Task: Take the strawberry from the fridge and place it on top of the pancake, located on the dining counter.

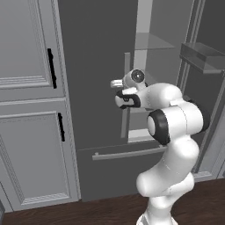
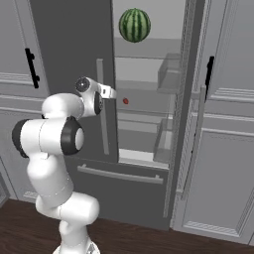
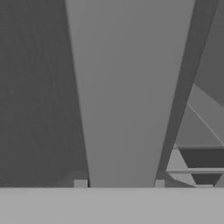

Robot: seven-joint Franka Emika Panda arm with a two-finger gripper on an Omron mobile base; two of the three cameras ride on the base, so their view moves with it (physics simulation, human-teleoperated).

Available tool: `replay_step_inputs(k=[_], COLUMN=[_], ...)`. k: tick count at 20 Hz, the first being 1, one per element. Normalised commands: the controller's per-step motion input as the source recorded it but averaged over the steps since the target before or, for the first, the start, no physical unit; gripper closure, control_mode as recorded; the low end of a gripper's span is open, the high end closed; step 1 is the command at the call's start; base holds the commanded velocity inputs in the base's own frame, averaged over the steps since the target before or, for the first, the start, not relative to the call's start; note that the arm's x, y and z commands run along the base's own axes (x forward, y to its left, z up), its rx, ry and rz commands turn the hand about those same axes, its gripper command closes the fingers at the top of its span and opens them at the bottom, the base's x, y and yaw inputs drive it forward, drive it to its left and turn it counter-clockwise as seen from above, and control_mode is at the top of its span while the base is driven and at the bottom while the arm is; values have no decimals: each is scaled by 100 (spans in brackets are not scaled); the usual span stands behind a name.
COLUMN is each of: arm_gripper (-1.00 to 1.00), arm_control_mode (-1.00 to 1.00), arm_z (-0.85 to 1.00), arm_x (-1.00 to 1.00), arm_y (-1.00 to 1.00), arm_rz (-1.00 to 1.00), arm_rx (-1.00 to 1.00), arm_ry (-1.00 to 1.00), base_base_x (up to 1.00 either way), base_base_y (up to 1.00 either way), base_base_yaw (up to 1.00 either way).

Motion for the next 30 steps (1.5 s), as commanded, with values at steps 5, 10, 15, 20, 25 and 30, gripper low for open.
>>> replay_step_inputs(k=[5,10,15,20,25,30], arm_gripper=[100,100,100,100,100,100], arm_control_mode=[-100,-100,-100,-100,-100,-100], arm_z=[-24,-22,-31,-38,-9,-15], arm_x=[-18,-53,-81,-68,-48,-37], arm_y=[99,100,100,100,100,100], arm_rz=[2,1,2,1,0,0], arm_rx=[2,0,4,2,0,0], arm_ry=[9,3,0,0,0,0], base_base_x=[0,0,0,0,0,0], base_base_y=[0,0,0,0,0,0], base_base_yaw=[0,0,0,0,0,0])
